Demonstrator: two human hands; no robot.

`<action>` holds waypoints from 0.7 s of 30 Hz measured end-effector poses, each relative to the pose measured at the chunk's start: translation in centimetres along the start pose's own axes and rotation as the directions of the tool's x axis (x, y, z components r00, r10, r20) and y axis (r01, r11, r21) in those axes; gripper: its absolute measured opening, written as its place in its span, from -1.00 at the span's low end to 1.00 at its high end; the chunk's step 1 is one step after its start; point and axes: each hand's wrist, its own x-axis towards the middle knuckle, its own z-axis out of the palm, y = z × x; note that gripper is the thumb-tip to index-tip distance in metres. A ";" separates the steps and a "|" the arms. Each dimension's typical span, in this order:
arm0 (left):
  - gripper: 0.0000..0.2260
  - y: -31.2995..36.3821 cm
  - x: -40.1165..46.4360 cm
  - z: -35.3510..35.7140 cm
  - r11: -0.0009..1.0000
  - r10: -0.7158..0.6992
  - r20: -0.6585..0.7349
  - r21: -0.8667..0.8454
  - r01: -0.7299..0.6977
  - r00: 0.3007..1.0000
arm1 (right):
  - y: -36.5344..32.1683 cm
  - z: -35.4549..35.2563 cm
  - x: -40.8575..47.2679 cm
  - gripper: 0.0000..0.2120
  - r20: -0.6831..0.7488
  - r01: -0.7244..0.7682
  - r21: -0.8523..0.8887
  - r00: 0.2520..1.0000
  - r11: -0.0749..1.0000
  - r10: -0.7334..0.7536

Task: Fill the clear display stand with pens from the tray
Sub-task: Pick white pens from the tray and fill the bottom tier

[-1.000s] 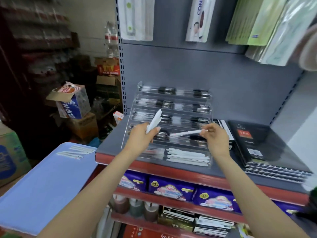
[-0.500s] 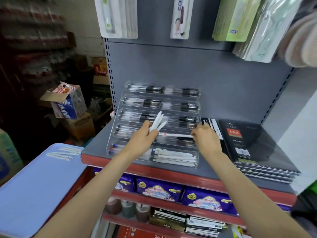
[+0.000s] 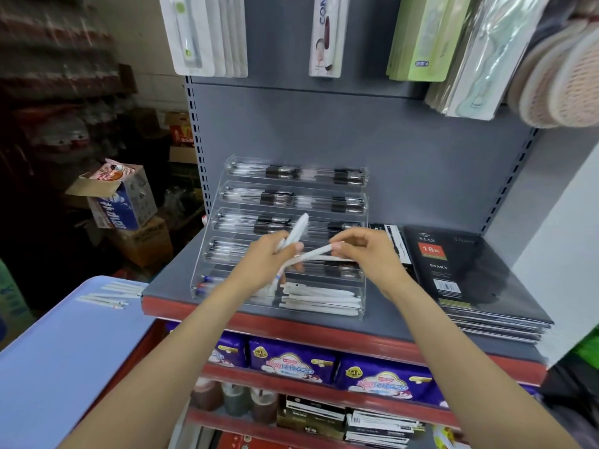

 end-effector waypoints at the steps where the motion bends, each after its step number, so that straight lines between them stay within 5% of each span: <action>1: -0.87 -0.1 0.1 -0.4 0.998 -0.006 -0.078 0.058 0.010 0.997 | 0.2 -0.3 0.1 -0.84 -0.047 -0.002 0.031 0.999 1.000 0.003; 4: -0.86 -0.8 0.5 -1.3 0.986 0.000 -0.276 0.159 0.045 0.961 | 1.0 -1.2 0.4 -0.82 -0.171 -0.003 0.066 0.985 0.998 0.014; 9: -0.82 -0.9 0.7 -1.0 0.970 -0.021 -0.308 0.224 0.094 0.951 | 2.5 -1.1 0.9 -0.79 -0.223 -0.026 0.022 0.974 0.999 0.030; 13: -0.91 -0.8 1.2 -0.3 0.969 -0.021 -0.288 0.232 0.091 0.957 | 3.3 -0.9 1.2 -0.91 -0.237 -0.042 -0.284 0.971 0.958 -0.028; 17: -0.90 -0.9 1.4 -0.1 0.971 -0.011 -0.275 0.228 0.076 0.961 | 3.5 -1.0 0.9 -0.92 -0.158 -0.024 -0.694 0.980 0.719 -0.120; 21: -0.90 -1.1 1.5 -0.1 0.979 0.003 -0.262 0.196 0.050 0.965 | 3.3 -0.6 0.8 -0.85 -0.075 -0.009 -0.903 0.988 0.431 -0.137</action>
